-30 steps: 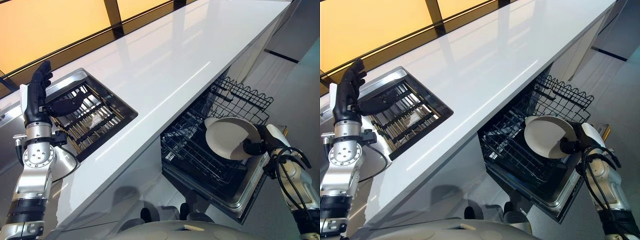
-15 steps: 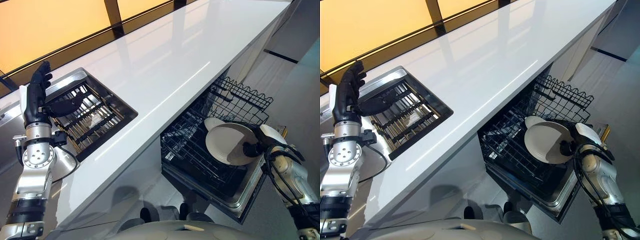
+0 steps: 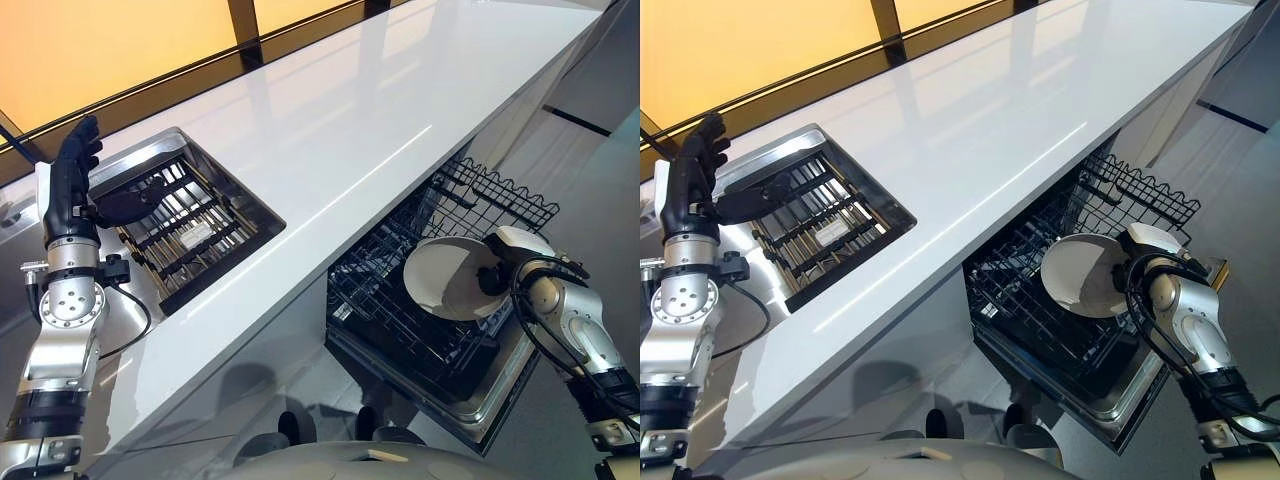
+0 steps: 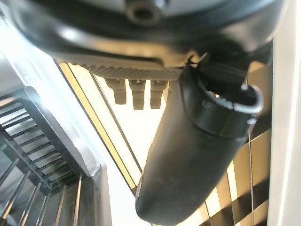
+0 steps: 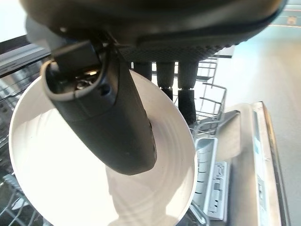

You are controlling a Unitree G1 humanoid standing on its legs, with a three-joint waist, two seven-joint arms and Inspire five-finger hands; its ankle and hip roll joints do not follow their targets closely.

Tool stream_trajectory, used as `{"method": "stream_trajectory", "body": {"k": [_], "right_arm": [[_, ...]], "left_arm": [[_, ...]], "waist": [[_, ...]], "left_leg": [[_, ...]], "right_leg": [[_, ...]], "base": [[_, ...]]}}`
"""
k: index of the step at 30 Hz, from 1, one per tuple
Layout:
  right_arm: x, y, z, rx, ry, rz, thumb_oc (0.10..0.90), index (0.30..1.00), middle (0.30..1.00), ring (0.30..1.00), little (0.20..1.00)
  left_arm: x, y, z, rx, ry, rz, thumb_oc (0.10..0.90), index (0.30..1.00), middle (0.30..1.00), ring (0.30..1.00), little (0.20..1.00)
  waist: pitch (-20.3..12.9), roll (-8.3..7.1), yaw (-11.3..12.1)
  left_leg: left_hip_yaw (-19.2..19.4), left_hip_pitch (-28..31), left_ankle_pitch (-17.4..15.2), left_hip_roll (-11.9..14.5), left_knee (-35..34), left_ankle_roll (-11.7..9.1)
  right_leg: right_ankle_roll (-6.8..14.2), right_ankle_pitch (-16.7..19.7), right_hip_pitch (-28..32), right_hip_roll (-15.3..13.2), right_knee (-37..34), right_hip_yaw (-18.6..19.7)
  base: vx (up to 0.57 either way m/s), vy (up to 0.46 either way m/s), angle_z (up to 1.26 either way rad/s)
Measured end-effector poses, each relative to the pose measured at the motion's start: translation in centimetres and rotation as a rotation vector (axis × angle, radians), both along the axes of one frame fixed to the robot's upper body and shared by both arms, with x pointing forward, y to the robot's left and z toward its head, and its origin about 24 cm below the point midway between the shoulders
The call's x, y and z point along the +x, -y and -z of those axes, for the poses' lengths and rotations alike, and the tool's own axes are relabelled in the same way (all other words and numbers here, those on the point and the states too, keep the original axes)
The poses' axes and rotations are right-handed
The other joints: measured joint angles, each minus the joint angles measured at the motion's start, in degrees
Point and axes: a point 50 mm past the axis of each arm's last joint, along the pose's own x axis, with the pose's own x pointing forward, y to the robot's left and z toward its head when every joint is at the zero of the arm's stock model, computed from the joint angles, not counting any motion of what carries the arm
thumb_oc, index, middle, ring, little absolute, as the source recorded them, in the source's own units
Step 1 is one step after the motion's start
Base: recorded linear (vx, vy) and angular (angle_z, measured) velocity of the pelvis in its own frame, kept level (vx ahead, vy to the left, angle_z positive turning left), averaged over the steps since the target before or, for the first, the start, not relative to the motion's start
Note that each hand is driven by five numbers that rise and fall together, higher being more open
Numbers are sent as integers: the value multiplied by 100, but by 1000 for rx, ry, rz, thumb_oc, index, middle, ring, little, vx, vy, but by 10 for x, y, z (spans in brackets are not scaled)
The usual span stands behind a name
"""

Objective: Pick up plates and place into dishwasher.

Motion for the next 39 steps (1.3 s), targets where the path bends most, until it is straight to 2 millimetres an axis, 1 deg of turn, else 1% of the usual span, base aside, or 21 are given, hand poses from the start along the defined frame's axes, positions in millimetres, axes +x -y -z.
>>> {"method": "stream_trajectory", "body": {"k": [3,13,23,29,34,39], "right_arm": [[2,-5,2,-4,-36,-21,100,300,300,300,200],[2,-9,6,-38,-85,-32,100,300,300,300,200],[2,-9,7,-47,-104,-31,100,300,300,300,200],[2,-7,10,-106,-142,-26,100,300,300,300,200],[3,-15,18,-126,-192,-59,100,300,300,300,200],[2,-25,27,-109,-226,-83,100,300,300,300,200]], "left_arm": [[1,-1,2,-2,-11,-3,800,900,900,900,900],[1,0,3,-2,-15,0,800,900,900,900,900],[1,0,2,-2,-16,2,800,900,900,900,900],[1,0,2,-2,-16,2,800,900,900,900,900],[3,0,2,-4,-27,3,800,900,900,900,900],[4,1,2,-4,-24,4,800,900,900,900,900]], "waist": [[2,-4,19],[32,-53,42],[40,-66,46],[58,-97,54],[71,-118,60],[71,-118,95]], "left_leg": [[-2,-2,0,-1,1,0],[-3,-1,2,-4,2,0],[-4,-1,2,-6,1,0],[-5,0,2,-6,3,0],[-9,-1,2,-5,6,0],[-21,-1,3,-3,13,0]], "right_leg": [[0,0,2,-2,0,-9],[0,0,7,-4,0,-20],[1,0,8,-4,0,-21],[1,0,10,-4,0,-23],[0,0,11,-5,0,-32],[1,0,17,-5,0,-45]], "base": [[0,0,0],[0,0,0],[0,0,0],[0,0,0],[0,0,0],[0,0,0]]}}
